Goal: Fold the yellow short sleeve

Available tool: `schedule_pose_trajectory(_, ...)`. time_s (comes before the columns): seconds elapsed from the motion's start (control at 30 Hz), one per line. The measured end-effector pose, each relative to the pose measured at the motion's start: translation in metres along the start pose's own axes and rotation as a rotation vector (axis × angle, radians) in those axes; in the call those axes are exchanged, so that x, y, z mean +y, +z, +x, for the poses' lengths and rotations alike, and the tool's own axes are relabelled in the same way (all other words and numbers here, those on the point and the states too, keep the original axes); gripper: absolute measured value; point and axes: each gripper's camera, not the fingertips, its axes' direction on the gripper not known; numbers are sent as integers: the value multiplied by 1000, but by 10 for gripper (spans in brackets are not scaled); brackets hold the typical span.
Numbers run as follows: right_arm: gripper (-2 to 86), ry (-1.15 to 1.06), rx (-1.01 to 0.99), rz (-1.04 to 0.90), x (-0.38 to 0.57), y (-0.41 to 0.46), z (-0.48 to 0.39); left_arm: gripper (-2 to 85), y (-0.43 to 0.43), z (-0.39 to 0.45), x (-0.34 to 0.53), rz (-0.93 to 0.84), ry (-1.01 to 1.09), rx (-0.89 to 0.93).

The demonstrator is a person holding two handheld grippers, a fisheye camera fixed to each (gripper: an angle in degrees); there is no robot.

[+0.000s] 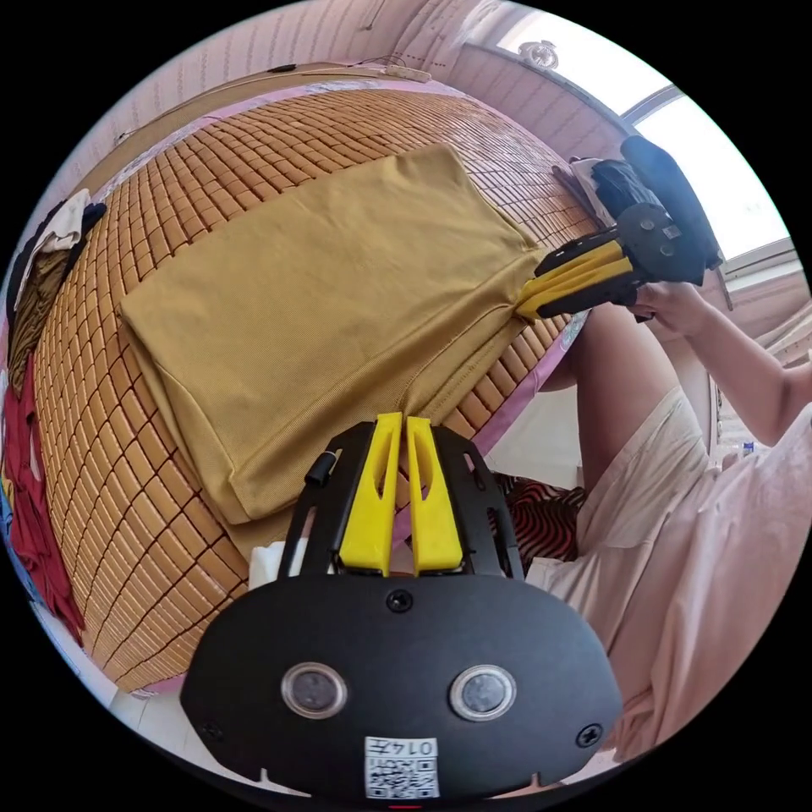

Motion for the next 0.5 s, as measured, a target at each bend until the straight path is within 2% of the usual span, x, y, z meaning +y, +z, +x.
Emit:
schedule_pose_trajectory(0.13, 12, -6, -85, -24, -2, 2, -6, 0, 4, 3, 6, -38, -1, 83)
schedule_pose_trajectory(0.33, 49, -55, -175, -91, -10, 5, -18, 49, 7, 15, 16, -56, -4, 111)
schedule_pose_trajectory(0.5, 25, -108, -77, -44, -39, -22, -20, 50, -17, 45, 14, 31, 96, 41)
